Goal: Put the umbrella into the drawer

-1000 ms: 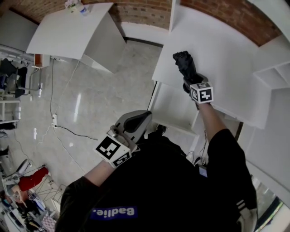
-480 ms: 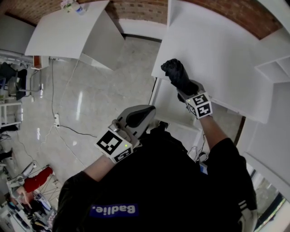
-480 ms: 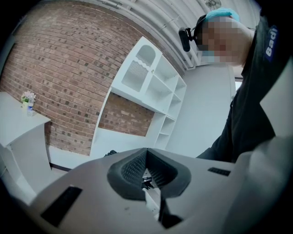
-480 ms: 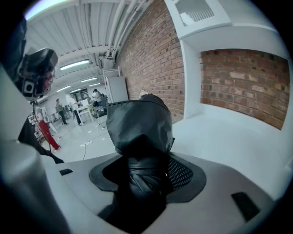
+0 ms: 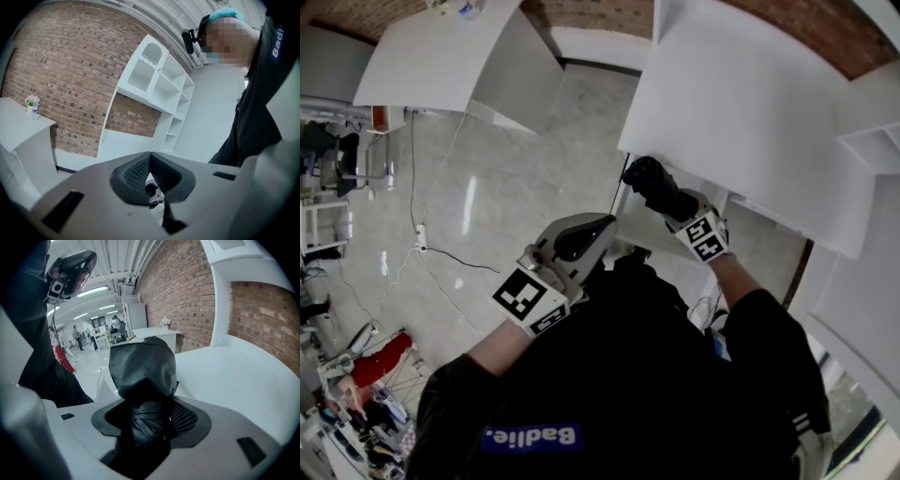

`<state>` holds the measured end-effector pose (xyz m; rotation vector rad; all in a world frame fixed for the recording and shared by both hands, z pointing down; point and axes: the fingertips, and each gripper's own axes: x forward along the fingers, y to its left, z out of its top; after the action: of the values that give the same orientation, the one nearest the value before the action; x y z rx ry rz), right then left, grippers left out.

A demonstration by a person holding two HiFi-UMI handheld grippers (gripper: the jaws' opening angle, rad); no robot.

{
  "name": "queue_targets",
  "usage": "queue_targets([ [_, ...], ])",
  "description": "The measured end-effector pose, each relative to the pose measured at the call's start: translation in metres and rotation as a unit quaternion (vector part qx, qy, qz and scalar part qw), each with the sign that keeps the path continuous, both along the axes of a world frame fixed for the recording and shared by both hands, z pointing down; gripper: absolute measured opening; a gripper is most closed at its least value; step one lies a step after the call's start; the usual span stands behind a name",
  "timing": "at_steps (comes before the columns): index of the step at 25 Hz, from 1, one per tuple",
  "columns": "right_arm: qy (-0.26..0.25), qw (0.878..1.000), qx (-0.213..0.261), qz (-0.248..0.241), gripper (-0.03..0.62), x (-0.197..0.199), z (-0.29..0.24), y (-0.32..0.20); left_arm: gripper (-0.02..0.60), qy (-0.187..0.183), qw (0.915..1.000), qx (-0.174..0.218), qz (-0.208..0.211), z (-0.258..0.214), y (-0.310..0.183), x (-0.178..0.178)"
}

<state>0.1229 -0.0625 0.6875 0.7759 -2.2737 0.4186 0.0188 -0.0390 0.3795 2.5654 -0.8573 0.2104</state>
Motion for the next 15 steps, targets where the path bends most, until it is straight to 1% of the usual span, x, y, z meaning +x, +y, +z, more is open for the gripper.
queue_targets([
  [6, 0.048, 0.998, -0.044, -0.006, 0.265, 0.007, 0.056, 0.011, 0.002, -0.013, 0.9998, -0.004, -0.013, 0.007, -0.001, -0.007],
  [15, 0.098, 0.991, -0.094, -0.008, 0.266, 0.008, 0.124, 0.007, 0.002, -0.012, 0.9990, -0.015, -0.040, 0.014, -0.002, -0.022],
])
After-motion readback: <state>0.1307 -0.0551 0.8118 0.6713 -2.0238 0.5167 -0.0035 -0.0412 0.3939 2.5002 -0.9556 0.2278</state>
